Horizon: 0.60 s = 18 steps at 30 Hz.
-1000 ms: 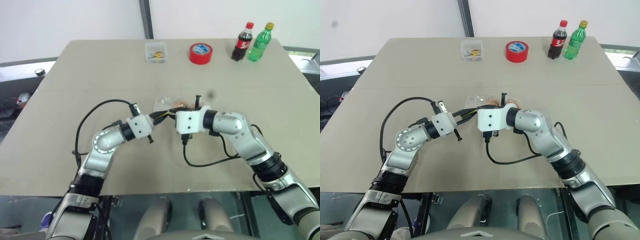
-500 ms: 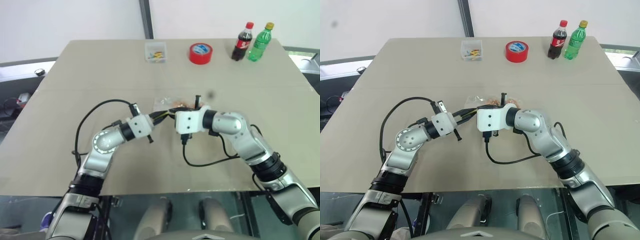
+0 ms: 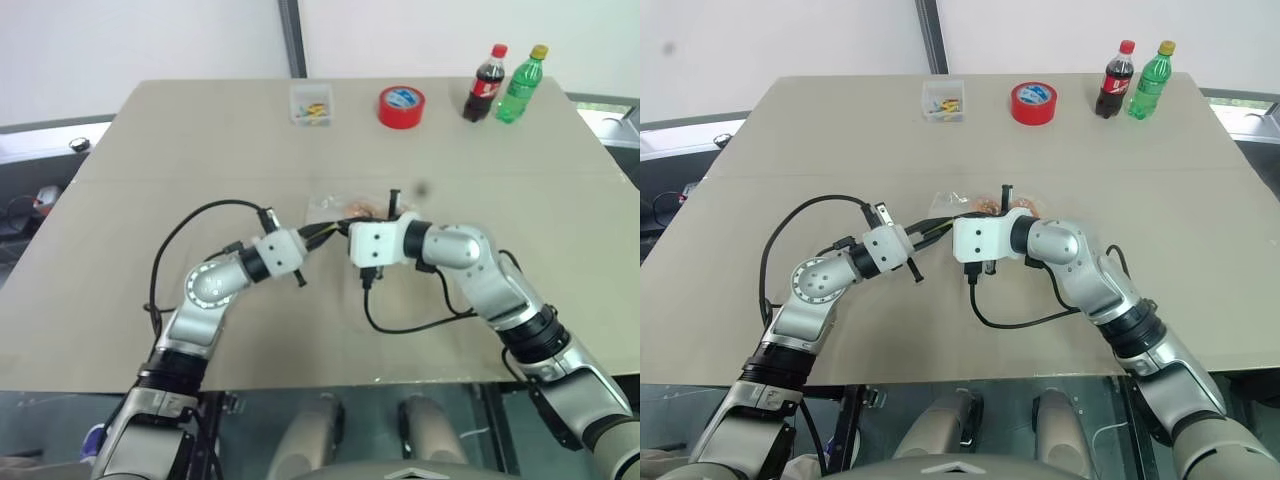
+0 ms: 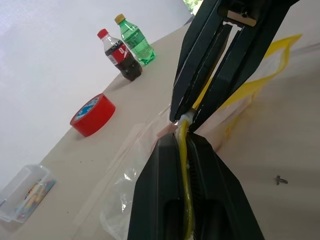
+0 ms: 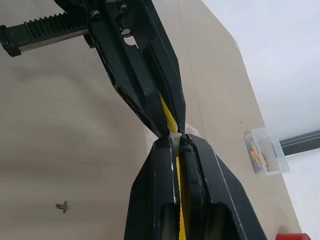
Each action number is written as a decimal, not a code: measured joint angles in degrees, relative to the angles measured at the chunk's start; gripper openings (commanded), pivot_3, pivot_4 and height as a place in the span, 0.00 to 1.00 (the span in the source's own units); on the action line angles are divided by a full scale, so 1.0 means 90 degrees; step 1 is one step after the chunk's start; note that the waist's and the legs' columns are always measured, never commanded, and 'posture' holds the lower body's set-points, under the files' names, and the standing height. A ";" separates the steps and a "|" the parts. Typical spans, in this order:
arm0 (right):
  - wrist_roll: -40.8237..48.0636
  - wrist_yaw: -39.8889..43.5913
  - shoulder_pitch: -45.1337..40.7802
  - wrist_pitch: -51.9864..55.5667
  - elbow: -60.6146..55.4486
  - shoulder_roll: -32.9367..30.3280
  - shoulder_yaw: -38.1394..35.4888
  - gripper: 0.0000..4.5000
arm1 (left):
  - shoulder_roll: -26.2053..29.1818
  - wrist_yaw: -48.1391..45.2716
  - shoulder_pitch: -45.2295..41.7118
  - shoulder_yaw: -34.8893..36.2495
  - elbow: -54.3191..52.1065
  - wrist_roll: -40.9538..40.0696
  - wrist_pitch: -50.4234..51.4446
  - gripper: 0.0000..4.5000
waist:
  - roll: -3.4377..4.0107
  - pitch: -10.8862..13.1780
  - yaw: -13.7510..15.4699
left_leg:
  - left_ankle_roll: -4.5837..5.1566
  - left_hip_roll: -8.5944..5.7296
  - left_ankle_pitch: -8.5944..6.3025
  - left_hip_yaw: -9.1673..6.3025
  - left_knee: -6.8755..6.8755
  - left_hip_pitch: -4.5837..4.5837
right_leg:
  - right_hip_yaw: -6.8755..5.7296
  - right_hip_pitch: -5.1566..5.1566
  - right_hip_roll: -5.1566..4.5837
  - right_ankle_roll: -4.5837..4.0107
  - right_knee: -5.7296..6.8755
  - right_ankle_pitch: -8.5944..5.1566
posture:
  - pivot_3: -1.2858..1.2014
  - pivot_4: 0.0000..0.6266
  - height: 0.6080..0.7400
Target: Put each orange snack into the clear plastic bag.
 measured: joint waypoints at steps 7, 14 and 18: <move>0.0002 -0.0017 0.0006 0.0048 -0.0022 -0.0010 -0.0012 0.02 | -0.0056 0.0031 0.0000 0.0001 -0.0003 -0.0081 0.0083 0.00 | 0.0000 0.0000 0.0003 | 0.0000 0.0000 0.0000 0.0000 0.0000 0.0000 | 0.0000 0.0000 0.0000 0.0000 0.0000 0.0000 | 0.52 0.24 1.00; 0.0040 -0.0122 0.0591 0.0402 -0.0467 -0.0462 -0.0405 0.02 | -0.0159 0.0181 -0.0012 0.0180 -0.0056 -0.0430 0.0398 0.00 | 0.0000 0.0000 0.0030 | 0.0000 -0.0001 0.0000 -0.0004 0.0001 -0.0001 | -0.0003 0.0000 -0.0001 0.0000 -0.0001 0.0000 | 0.52 0.24 1.00; 0.0000 -0.0283 0.1256 0.0752 -0.0481 -0.1151 -0.1007 0.02 | -0.0029 0.0298 -0.0025 0.0652 0.0009 -0.0577 0.0529 0.00 | 0.0000 0.0000 0.0027 | 0.0000 -0.0001 0.0000 0.0002 0.0000 0.0001 | 0.0001 0.0002 -0.0002 0.0000 -0.0001 0.0000 | 0.52 0.24 1.00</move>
